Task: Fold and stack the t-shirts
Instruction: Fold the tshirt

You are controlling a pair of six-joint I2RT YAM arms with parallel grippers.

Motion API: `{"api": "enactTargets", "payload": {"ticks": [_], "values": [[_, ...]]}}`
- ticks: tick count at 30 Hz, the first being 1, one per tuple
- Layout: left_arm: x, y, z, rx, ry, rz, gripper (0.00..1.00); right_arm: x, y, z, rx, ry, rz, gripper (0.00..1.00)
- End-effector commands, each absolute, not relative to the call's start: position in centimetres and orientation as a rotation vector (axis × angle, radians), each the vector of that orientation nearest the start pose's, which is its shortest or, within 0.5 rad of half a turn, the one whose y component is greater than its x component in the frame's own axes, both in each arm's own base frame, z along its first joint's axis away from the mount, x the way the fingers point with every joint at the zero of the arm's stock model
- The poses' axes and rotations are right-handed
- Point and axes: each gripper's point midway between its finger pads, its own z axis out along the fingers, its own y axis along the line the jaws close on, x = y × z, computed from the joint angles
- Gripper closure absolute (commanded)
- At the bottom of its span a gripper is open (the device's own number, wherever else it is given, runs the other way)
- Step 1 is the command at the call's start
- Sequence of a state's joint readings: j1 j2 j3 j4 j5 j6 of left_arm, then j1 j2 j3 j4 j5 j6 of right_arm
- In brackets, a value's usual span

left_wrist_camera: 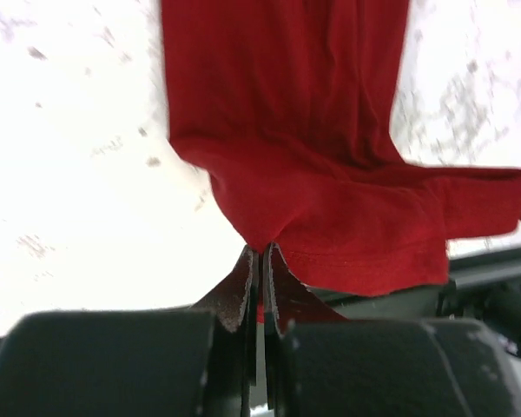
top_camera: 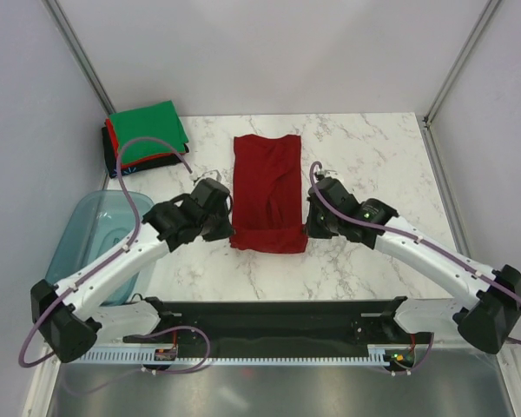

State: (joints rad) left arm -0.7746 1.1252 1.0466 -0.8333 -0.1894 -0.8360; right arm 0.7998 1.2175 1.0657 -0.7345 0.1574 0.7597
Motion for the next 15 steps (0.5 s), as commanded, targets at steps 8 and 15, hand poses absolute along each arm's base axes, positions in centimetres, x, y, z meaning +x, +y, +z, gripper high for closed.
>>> {"api": "enactTargets", "payload": {"ticks": [8, 15], "values": [[29.6, -18.2, 18.6, -0.148, 2.479, -0.384, 0.98, 29.2, 23.1, 18.7, -0.043, 2.444, 0.462, 1.0], [34.6, -17.8, 16.7, -0.155, 2.536, -0.365, 0.98, 34.0, 23.4, 17.3, -0.04, 2.476, 0.431, 1.0]]}}
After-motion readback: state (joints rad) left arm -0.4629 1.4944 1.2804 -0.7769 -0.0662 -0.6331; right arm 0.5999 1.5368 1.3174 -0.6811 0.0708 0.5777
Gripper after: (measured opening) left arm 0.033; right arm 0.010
